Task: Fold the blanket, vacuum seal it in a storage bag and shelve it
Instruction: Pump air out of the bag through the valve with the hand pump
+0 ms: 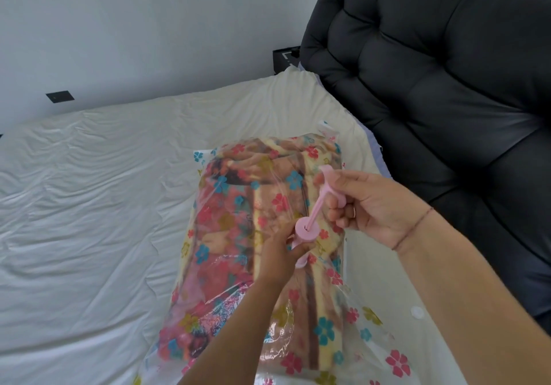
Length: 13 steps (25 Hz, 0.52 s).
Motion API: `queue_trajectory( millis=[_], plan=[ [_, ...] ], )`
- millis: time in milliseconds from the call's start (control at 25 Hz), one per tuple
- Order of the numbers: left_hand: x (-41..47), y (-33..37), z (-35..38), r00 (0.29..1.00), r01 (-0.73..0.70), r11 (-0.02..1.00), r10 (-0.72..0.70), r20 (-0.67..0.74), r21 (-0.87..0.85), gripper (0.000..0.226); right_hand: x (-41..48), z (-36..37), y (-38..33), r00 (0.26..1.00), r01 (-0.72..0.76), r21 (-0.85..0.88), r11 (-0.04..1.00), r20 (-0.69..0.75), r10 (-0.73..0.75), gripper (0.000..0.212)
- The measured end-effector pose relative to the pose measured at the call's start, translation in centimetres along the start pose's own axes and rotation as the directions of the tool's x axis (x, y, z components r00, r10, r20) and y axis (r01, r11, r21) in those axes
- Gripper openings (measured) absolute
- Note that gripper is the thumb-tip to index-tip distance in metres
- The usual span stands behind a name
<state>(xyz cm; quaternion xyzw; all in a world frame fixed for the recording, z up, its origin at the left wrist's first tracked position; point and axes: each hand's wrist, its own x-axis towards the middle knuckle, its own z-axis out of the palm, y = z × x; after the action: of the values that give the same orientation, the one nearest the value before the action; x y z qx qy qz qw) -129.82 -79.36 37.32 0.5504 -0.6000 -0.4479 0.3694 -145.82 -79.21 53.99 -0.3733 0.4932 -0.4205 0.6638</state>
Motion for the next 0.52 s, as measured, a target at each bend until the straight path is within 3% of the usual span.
queue_trajectory(
  millis=[200, 360, 400, 520],
  plan=[
    [-0.6, 0.8, 0.4, 1.0, -0.008, 1.0, 0.007, 0.015, 0.022, 0.049, 0.5, 2.1, 3.9, 0.983, -0.171, -0.279, 0.945, -0.108, 0.146, 0.032],
    [0.2, 0.3, 0.0, 1.0, 0.008, 1.0, -0.008, -0.016, -0.018, 0.051, -0.5, 1.0, -2.0, 0.986, 0.142, -0.193, 0.971, -0.057, -0.156, 0.032],
    [0.0, 0.2, 0.0, 1.0, 0.009, 1.0, -0.009, -0.016, -0.013, 0.05, -0.7, 1.0, -1.8, 0.985, 0.144, -0.214, 0.966, -0.068, -0.162, 0.035],
    [-0.5, 0.4, 0.4, 1.0, 0.012, 1.0, -0.012, 0.008, -0.012, 0.046, 0.3, 2.6, 3.0, 0.988, -0.063, -0.391, 0.918, -0.154, 0.002, 0.039]
  ],
)
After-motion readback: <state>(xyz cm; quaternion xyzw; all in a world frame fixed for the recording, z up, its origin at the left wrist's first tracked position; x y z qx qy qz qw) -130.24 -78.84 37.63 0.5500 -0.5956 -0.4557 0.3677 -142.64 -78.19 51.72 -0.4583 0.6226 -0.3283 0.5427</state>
